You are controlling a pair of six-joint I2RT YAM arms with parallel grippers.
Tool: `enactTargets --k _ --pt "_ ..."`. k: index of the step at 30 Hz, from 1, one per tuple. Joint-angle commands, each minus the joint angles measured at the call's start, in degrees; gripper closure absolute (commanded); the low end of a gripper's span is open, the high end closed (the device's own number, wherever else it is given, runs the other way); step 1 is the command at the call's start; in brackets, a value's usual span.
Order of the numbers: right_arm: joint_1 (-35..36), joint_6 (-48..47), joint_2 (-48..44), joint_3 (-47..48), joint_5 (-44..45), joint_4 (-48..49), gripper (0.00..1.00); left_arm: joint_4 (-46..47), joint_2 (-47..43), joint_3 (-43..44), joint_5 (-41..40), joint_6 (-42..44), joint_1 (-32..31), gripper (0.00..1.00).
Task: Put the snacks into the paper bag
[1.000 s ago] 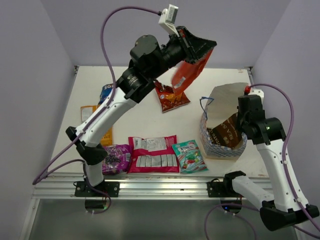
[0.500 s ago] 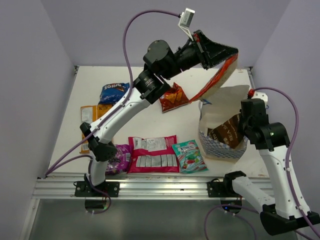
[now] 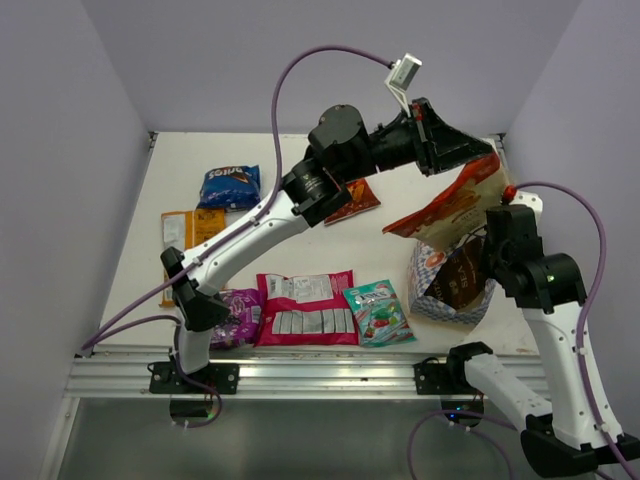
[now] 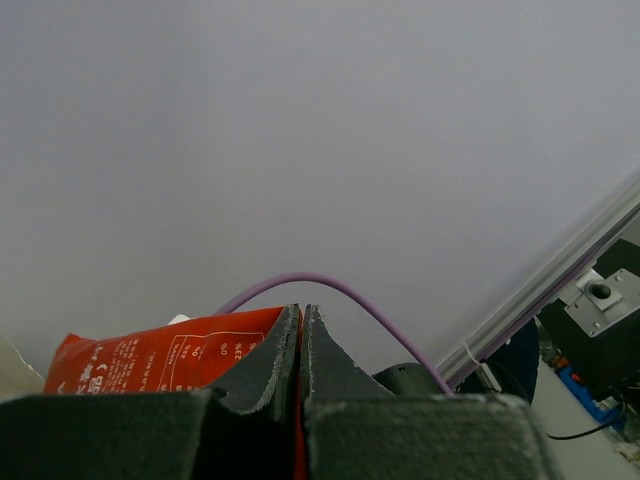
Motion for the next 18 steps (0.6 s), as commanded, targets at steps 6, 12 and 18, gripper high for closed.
enactTargets --k 6,12,18 --pt "-0.1 2.6 -0.5 1.4 -0.5 -2.7 1.0 6.2 -3.8 3.7 2.3 -1.7 -0.2 1.0" --pt "0.0 3.1 -0.3 1.5 -0.5 -3.0 1.0 10.6 -0.2 9.8 3.6 -6.2 -0.2 1.0" --pt "-0.1 3.1 -0.1 1.4 -0.5 -3.0 1.0 16.3 0.7 11.0 2.5 -8.4 -0.3 1.0"
